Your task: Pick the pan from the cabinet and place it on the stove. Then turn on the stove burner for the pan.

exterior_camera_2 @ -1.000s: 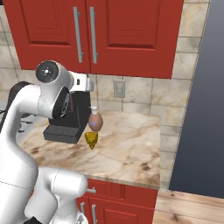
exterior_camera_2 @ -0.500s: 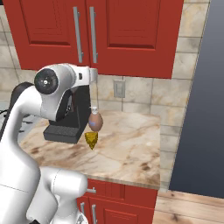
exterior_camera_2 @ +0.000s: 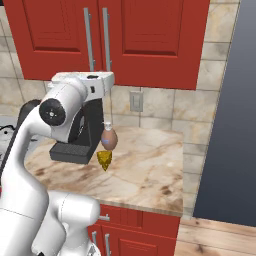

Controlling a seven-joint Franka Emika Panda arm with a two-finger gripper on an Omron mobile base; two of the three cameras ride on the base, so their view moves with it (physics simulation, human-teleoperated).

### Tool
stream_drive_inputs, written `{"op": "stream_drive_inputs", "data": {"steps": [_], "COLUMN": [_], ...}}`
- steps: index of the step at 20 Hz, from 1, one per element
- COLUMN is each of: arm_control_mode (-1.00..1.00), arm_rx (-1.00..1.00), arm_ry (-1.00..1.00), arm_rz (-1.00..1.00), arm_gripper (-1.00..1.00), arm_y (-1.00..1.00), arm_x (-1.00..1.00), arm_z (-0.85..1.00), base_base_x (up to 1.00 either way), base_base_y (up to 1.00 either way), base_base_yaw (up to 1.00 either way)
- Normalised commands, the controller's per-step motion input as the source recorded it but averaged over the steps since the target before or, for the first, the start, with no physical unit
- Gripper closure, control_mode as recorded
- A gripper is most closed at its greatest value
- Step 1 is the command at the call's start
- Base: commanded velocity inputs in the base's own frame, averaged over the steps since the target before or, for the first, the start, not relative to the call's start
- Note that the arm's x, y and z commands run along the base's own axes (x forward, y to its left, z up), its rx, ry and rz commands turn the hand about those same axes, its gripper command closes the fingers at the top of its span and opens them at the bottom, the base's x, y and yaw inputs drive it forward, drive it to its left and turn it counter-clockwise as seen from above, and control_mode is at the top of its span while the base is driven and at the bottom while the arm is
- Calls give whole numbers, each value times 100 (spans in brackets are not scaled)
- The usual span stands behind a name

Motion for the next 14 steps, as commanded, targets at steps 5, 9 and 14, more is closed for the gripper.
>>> {"op": "stream_drive_inputs", "data": {"steps": [5,9,14], "arm_control_mode": [-100,-100,-100], "arm_rx": [1,3,0], "arm_ry": [-17,0,12], "arm_rz": [-5,-7,-3], "arm_gripper": [-100,-100,-100], "arm_y": [-17,-16,0], "arm_x": [8,43,56], "arm_z": [33,23,0], "base_base_x": [0,0,0], "base_base_y": [0,0,0], "base_base_yaw": [0,0,0]}}
